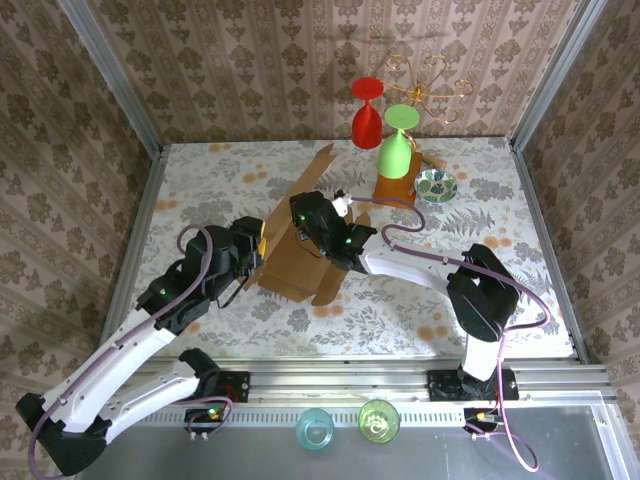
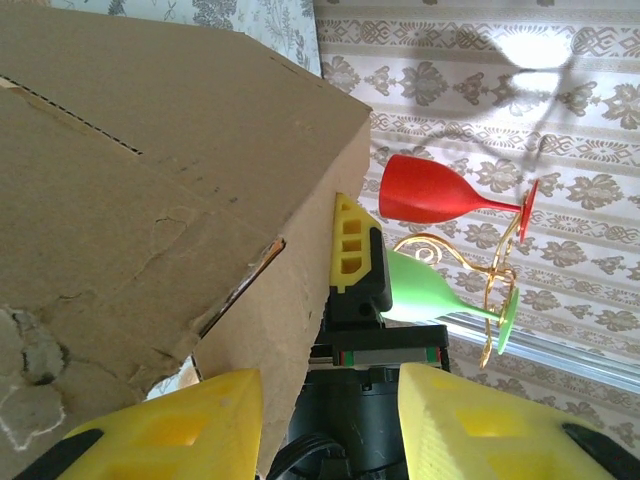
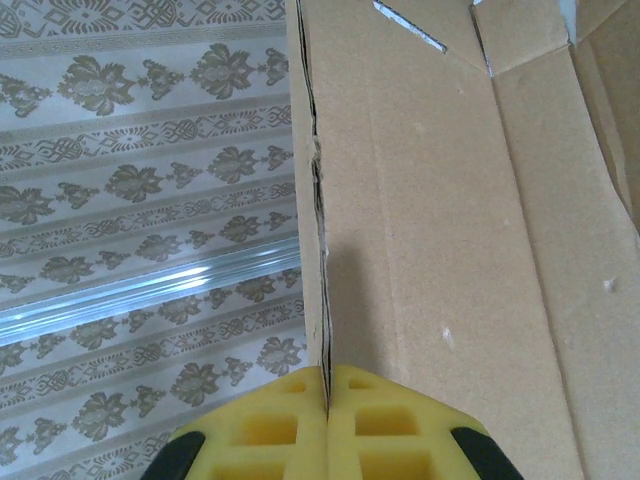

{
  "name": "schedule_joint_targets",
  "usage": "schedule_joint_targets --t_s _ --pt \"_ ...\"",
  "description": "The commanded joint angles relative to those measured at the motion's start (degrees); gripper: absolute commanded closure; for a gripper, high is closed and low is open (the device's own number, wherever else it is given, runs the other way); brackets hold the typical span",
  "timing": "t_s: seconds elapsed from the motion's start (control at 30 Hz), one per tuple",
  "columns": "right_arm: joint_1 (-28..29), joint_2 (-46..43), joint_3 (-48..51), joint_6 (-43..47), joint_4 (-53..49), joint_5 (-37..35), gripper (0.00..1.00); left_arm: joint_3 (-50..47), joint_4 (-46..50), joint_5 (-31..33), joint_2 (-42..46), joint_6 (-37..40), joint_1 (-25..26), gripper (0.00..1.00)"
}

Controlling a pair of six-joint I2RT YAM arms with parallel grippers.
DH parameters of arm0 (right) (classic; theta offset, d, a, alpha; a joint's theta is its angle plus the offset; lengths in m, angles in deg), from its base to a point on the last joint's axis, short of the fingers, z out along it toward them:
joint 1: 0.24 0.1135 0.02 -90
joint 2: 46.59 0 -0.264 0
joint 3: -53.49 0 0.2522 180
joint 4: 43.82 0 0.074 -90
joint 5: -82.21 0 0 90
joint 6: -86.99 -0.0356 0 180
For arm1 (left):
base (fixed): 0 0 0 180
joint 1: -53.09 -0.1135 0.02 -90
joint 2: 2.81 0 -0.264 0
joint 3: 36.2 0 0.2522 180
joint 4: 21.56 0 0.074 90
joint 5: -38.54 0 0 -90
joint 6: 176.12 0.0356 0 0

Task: Fold the paper box

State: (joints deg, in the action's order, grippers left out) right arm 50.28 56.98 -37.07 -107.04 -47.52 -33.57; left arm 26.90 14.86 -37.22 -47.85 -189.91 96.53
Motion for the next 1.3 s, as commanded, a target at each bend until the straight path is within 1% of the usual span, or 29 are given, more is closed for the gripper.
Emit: schedule_joint_targets --t_s 0.0,0.1,0.2,0.4,0.47,0.6,0.7,0.8,0.87,0.97,1.07,1.1,1.13,1.17,1.2,1.23,1.27 --pt "-0.1 0.1 -0.5 -2.4 -1.1 -2.5 1.00 0.6 0.5 1.3 0.7 -2.0 0.2 0.59" --pt "-0.5 0.1 -0.5 -2.5 -0.9 -2.7 1.00 2.5 5.3 0.9 1.3 -2.9 0.5 0.55" --pt "-0.8 0.2 -0.6 -2.5 -0.8 -2.6 1.00 3.4 8.6 0.7 1.8 -4.4 0.9 0.53" --pt "-0.9 0.6 -0.9 -2.8 -0.6 -2.4 1.00 3.6 10.5 0.6 1.9 -5.8 1.3 0.53" --pt "-0.9 0.5 -1.0 -2.9 -0.4 -2.3 1.00 3.0 10.2 0.8 1.9 -5.6 1.3 0.53" --pt "-0.6 0.6 -1.1 -3.2 -0.5 -1.6 1.00 0.0 3.2 0.7 0.5 -6.5 1.2 0.54" --pt "-0.6 0.4 -0.9 -3.6 -0.4 -1.4 1.00 -0.2 -0.7 0.9 -1.4 -5.0 0.4 0.60" --pt "-0.5 0.1 -0.7 -3.8 -0.6 -1.4 1.00 -0.3 -2.0 0.5 -2.3 -3.9 -0.7 0.70" --pt "-0.5 -0.4 -0.4 -4.1 -0.7 -1.4 1.00 -0.7 -2.5 0.5 -2.2 -3.5 -1.1 0.80" --pt "-0.5 -0.9 -0.1 -4.3 -1.1 -1.1 1.00 -1.3 -3.1 1.1 -2.0 -2.9 -1.5 1.00" --pt "-0.5 -1.3 0.8 -4.3 -0.7 -1.1 1.00 -1.1 -2.0 0.6 -1.5 -2.3 -2.4 1.00" --pt "-0.6 -1.7 1.5 -4.2 0.1 -1.1 0.90 -1.3 -1.4 -0.5 -1.0 -2.1 -3.2 1.00" --pt "-0.8 -2.0 3.0 -3.6 1.7 -0.9 0.76 -1.3 -0.4 -2.1 -0.3 -2.0 -4.1 1.00" --pt "-1.2 -2.4 4.2 -3.1 3.3 -0.4 0.64 -1.5 0.5 -3.8 0.4 -1.9 -5.2 1.00" --pt "-1.9 -3.0 5.7 -1.9 5.4 0.6 0.54 -1.9 1.6 -6.7 1.0 -1.8 -6.9 1.00" --pt "-2.5 -3.4 7.3 -0.4 7.9 1.9 0.49 -2.5 1.8 -10.6 1.6 -1.6 -9.1 1.00" --pt "-3.6 -3.9 8.9 1.4 10.5 3.9 0.47 -3.7 0.4 -15.6 2.3 -0.8 -11.9 1.00"
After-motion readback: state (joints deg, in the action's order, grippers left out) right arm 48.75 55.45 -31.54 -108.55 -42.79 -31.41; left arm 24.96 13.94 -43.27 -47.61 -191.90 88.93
